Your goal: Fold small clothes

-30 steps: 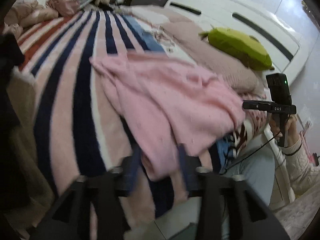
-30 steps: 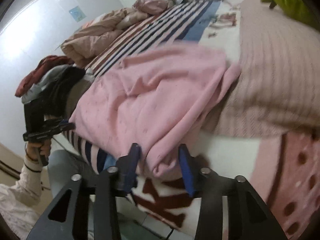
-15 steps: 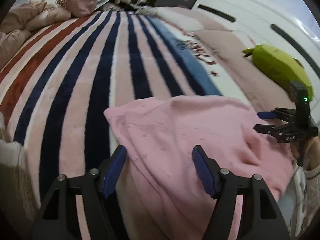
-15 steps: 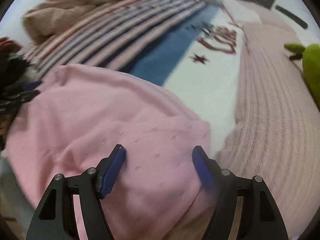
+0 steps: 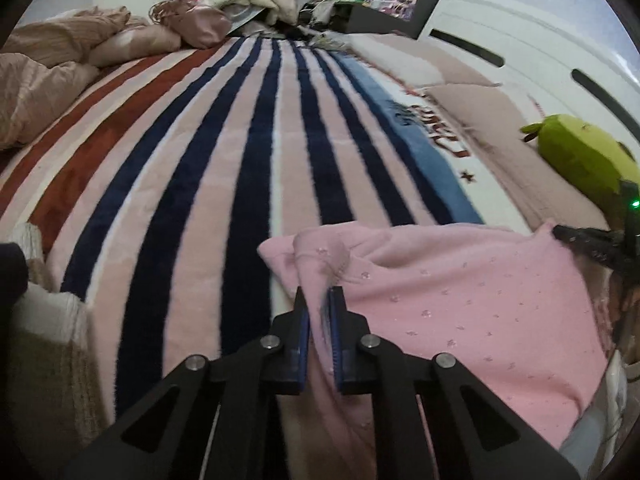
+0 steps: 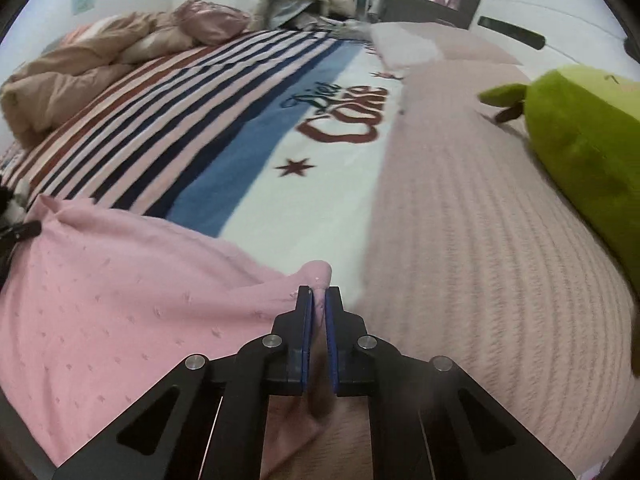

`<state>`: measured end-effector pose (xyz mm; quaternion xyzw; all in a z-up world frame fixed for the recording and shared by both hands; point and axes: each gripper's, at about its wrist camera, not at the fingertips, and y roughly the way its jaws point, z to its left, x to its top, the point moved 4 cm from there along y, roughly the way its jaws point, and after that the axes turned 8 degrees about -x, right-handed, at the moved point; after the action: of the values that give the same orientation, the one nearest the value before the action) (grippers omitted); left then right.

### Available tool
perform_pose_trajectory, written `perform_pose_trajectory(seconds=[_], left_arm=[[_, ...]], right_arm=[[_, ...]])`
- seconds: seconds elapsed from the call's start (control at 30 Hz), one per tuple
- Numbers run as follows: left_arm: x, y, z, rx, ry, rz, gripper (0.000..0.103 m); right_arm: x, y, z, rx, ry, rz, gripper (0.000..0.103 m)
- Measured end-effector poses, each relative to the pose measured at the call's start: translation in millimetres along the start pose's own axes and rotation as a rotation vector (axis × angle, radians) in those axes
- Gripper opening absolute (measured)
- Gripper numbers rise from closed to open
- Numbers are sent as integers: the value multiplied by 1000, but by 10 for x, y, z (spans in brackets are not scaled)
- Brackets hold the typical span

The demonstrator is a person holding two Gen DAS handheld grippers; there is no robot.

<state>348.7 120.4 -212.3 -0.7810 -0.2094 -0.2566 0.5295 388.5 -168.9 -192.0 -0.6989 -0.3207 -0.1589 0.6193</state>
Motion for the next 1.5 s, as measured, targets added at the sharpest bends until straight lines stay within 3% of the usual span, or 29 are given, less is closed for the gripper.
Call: perform_pose_trajectory(seconds=[0.13, 0.2, 0.27, 0.3, 0.37, 0.43, 0.47, 0.7, 0.8, 0.83, 0.9, 1.03, 1.1, 1.2, 1.33, 1.5], left_arm=[[34, 72, 25, 33, -6, -12, 18], [52, 68, 63, 24, -35, -15, 28], [45, -16, 40, -2, -36, -29, 33], [33, -92, 15, -16, -24, -39, 42], [-15, -266, -41, -29, -3, -53, 55], [-110, -465, -114, -72, -2, -66, 57], [-169, -552, -148, -94, -6, -66, 60], [-802, -1189, -389, -158, -38, -100, 74], [-1137, -1333, -442, -178, -89, -110, 75], [-1255, -1357, -451, -186, -107, -108, 75], [-1467, -1358, -474, -221, -150, -104, 76], [-1786, -1188, -599, -388, -275, -82, 75], [-1840, -1083, -693, -435, -301, -87, 75], [-1805, -906, -793, -465, -328, -111, 75], [-1618, -732, -773, -434, -377, -190, 75], [-1454, -603, -667, -369, -438, -250, 43]], right_arm=[[15, 3, -118, -58, 23, -16, 1], [24, -7, -156, -98, 16, -42, 0], [27, -22, -199, -30, 56, -21, 0], [7, -73, -200, 7, 67, -17, 0], [-57, -220, -170, 65, 63, -21, 10], [-176, -407, -119, 122, 63, -29, 34], [-262, -528, -80, 161, 64, -37, 36], [-851, -1188, 504, 352, 15, -104, 35], [-1011, -1341, 780, 412, 11, -147, 11], [-1069, -1383, 881, 418, 8, -166, 9], [-1162, -1442, 1058, 431, 0, -198, 9], [-1300, -1418, 1394, 477, 2, -194, 9], [-1336, -1366, 1511, 470, -8, -186, 9], [-1376, -1287, 1627, 470, -9, -168, 9], [-1402, -1093, 1631, 383, -10, -122, 9], [-1446, -988, 1597, 373, -6, -100, 5]])
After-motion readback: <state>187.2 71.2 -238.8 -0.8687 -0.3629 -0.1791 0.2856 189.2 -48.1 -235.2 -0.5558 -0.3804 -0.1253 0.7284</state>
